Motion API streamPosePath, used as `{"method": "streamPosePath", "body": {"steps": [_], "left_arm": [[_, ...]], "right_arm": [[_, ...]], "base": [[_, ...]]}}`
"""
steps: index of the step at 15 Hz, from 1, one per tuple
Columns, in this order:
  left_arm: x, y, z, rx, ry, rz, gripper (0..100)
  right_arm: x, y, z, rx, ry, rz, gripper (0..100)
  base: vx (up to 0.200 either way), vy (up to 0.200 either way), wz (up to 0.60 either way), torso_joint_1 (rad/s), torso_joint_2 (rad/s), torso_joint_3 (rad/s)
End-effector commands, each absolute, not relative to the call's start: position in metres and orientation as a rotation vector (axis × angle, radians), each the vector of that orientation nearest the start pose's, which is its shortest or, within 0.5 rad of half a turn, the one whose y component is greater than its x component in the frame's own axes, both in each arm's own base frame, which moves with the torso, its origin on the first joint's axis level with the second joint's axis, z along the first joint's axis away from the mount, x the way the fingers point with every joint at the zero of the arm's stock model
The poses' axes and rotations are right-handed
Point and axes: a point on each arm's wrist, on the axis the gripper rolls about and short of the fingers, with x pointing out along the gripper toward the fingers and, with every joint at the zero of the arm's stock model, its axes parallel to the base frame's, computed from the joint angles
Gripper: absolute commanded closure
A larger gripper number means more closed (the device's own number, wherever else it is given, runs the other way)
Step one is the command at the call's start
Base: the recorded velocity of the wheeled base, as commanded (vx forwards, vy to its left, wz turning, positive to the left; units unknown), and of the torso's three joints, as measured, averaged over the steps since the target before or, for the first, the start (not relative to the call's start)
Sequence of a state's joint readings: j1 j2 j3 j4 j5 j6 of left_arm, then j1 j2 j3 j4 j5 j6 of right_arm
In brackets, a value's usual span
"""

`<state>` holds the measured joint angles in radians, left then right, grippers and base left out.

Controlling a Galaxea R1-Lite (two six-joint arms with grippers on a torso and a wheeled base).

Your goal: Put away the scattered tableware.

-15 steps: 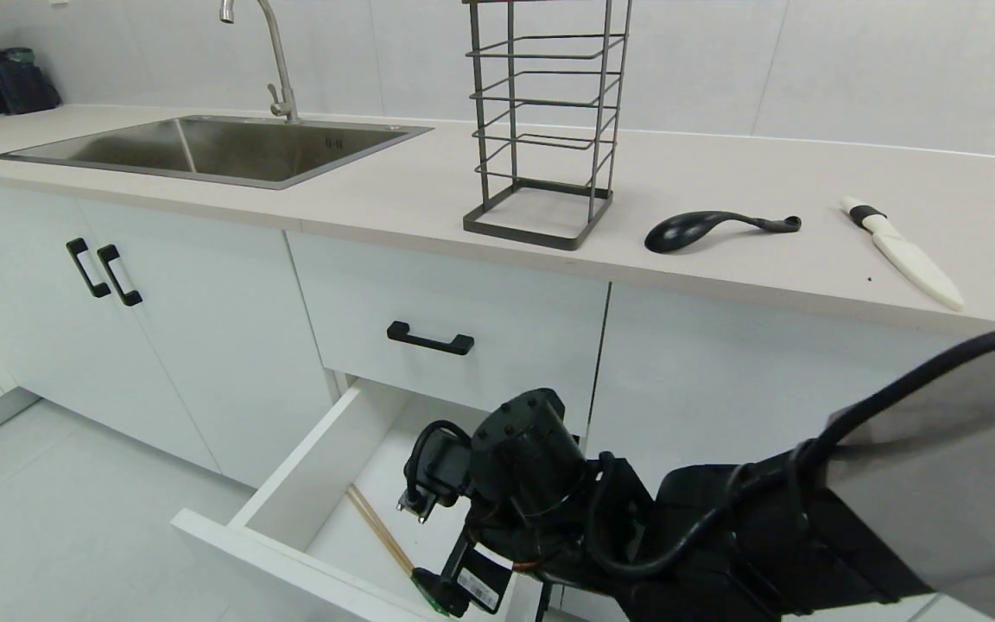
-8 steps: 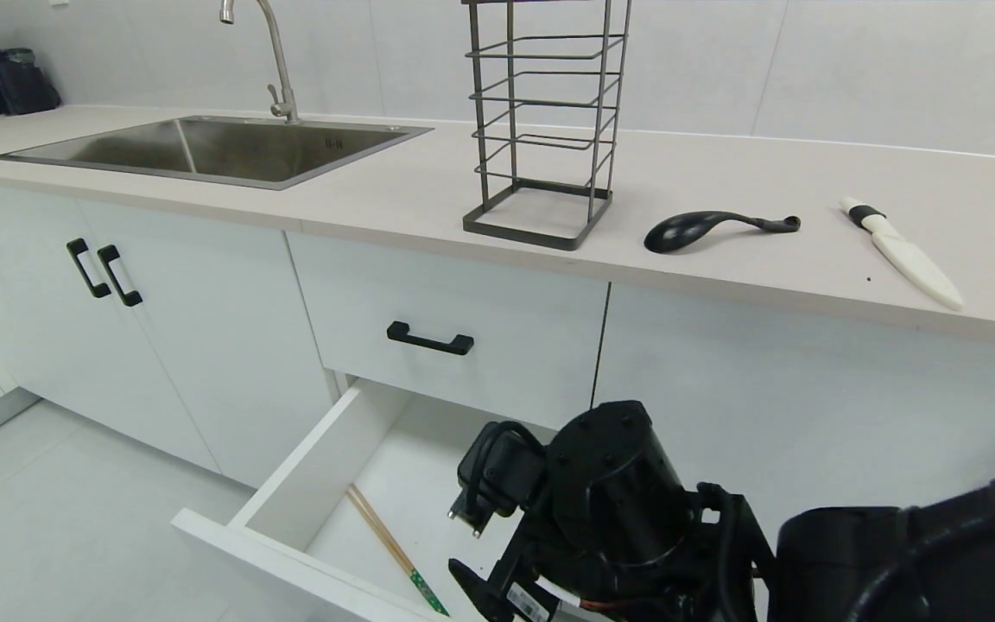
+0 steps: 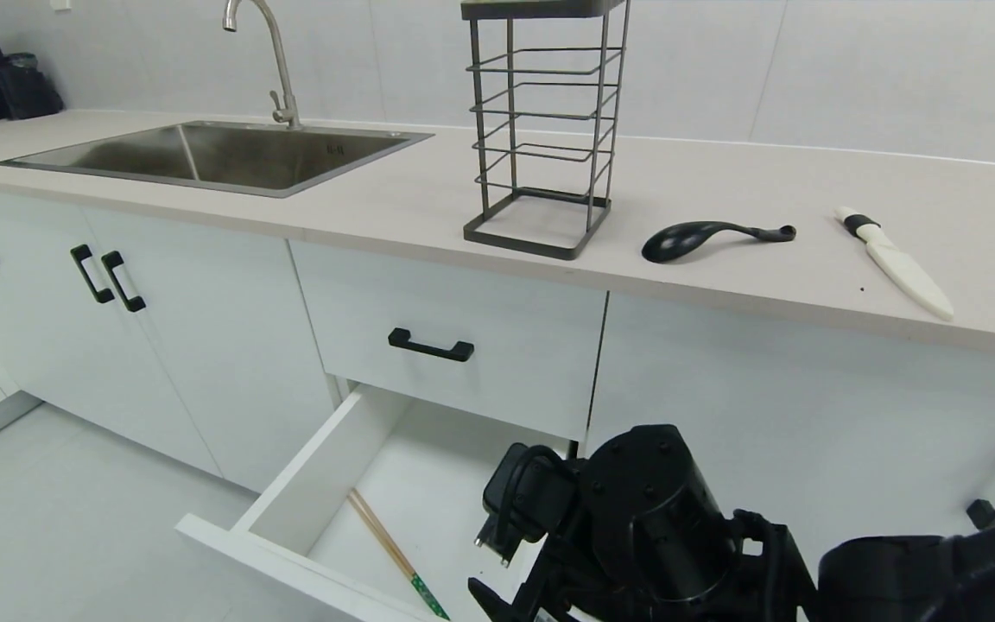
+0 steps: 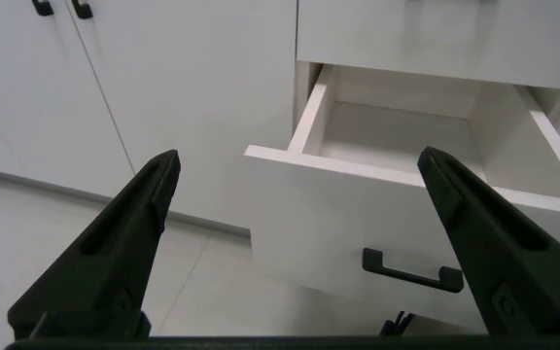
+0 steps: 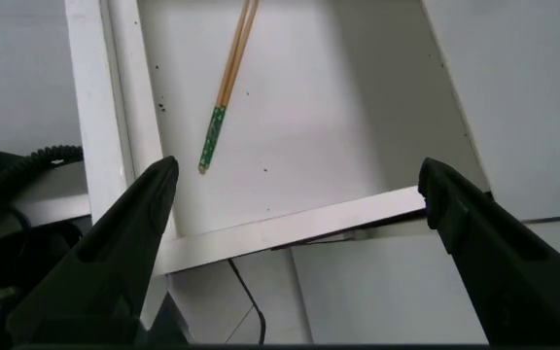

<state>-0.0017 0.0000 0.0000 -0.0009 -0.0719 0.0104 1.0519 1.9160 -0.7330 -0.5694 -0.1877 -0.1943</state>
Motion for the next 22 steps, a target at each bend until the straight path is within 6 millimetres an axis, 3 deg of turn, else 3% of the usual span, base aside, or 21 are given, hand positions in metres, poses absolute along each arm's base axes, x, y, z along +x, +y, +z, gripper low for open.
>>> {"method": "streamPosePath", "body": {"steps": [1,11,22], "left_arm": [[-0.0227,-0.0016,0.0755,0.011,0.001,-0.074,0],[-0.0227,-0.0016,0.0755,0.011,0.001,-0.074,0],[-0.0227,-0.0016,0.0755,0.011,0.001,-0.074,0]], "right_arm": [[0.1611,0.2769,0.0896,-0.549,0.438,0.894,0],[0.1578,0.2791,0.0873,-0.554,0.444,0.905,0],[0.1596,0.2813,0.0802,-0.568,0.464,0.902,0]], "base": [[0.000,0.000,0.00,0.159,-0.13,-0.173],[0.000,0.000,0.00,0.162,-0.47,-0.245],[0.000,0.000,0.00,0.288,-0.50,-0.254]]}}
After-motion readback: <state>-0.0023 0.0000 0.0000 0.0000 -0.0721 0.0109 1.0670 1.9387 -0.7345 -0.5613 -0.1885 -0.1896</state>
